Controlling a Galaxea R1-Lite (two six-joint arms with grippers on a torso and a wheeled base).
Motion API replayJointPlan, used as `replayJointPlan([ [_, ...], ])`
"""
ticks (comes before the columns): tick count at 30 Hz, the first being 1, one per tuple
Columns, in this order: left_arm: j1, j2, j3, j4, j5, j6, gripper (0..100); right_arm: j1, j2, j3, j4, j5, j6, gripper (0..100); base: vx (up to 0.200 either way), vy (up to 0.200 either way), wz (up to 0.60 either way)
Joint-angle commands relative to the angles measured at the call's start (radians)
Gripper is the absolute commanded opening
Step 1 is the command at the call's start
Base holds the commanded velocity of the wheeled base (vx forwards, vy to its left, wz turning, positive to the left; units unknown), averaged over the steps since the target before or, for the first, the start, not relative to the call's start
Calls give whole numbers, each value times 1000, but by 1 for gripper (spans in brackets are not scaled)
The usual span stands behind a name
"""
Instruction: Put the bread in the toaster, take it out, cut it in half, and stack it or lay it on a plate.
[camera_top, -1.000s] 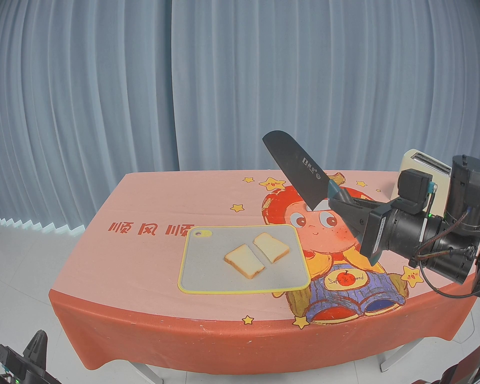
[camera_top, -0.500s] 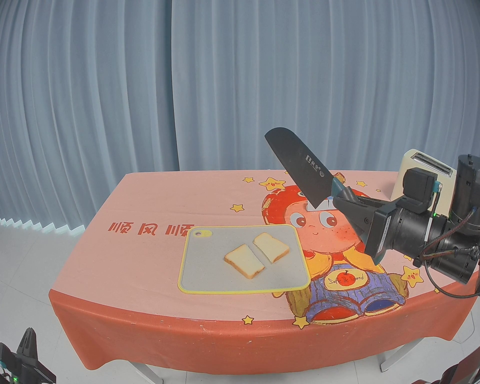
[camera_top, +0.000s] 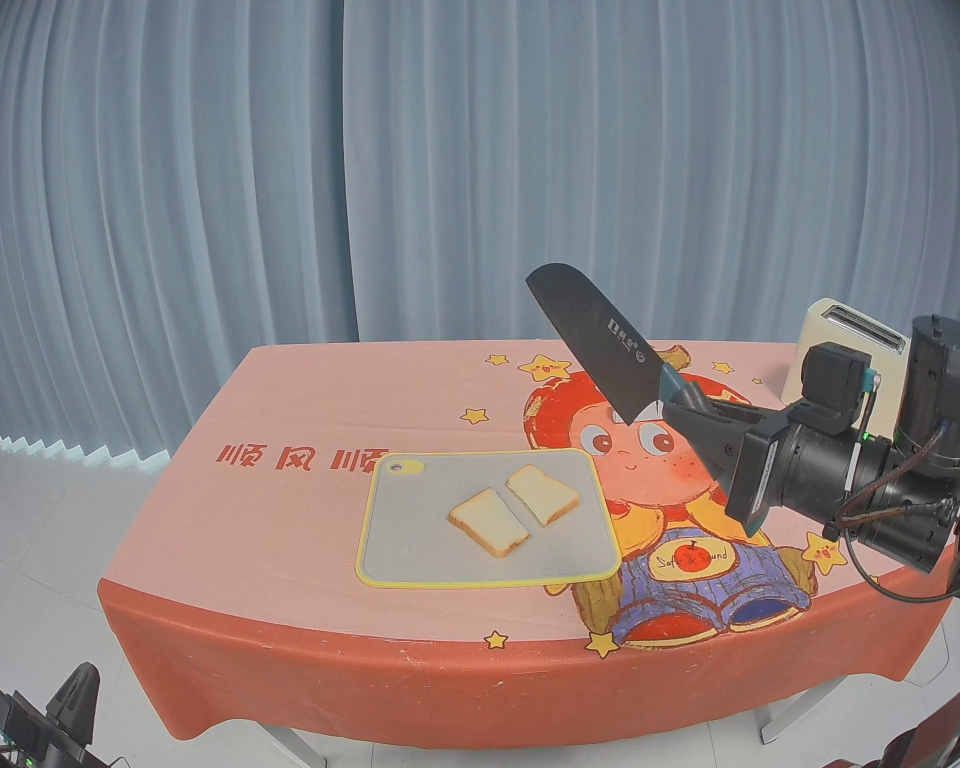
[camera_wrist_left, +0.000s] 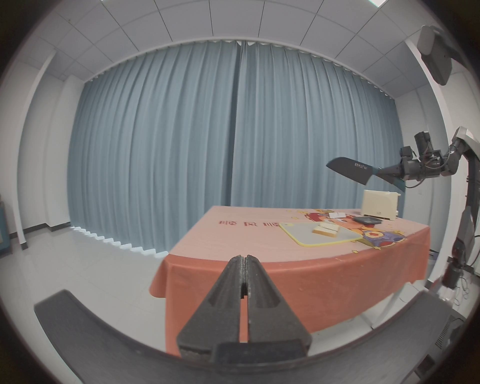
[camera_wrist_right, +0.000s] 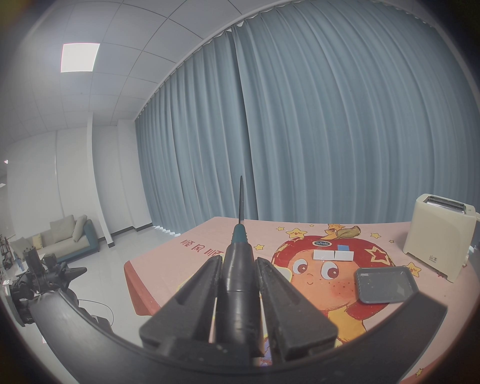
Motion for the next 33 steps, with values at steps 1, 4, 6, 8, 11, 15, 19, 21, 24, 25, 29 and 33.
replayJointPlan([
  [1,-58,-67,34,-46,179,8,0,3,18,6,-4,-1,-1,0,0,0,0],
  [4,-58,-66,34,-10,173,21,0,3,20,6,-4,-1,-1,0,0,0,0],
  [6,-59,-67,34,-7,99,71,0,3,20,4,-4,-1,-1,0,0,0,0],
  [8,-61,-66,34,-6,76,95,0,1,20,4,-4,-1,-1,0,0,0,0],
  [11,-59,-67,34,-6,83,89,0,-5,20,3,-4,1,-1,0,0,0,0],
  [15,-58,-67,34,-7,118,60,0,-6,30,6,-4,-3,2,0,0,0,0],
  [19,-58,-67,34,-7,124,57,0,0,41,4,-6,-12,4,0,0,0,0],
  [21,-58,-67,34,-7,124,57,0,0,41,6,-6,-12,2,0,0,0,0],
  [24,-58,-67,34,-7,124,57,0,3,44,11,-3,-12,1,0,0,0,0],
  [25,-58,-67,34,-7,124,57,0,6,47,14,-4,-10,1,0,0,0,0],
  [29,-58,-67,34,-7,124,57,0,32,72,23,-7,-27,2,0,0,0,0],
  [33,-58,-67,34,-7,124,57,0,49,47,46,-7,-41,1,0,0,0,0],
])
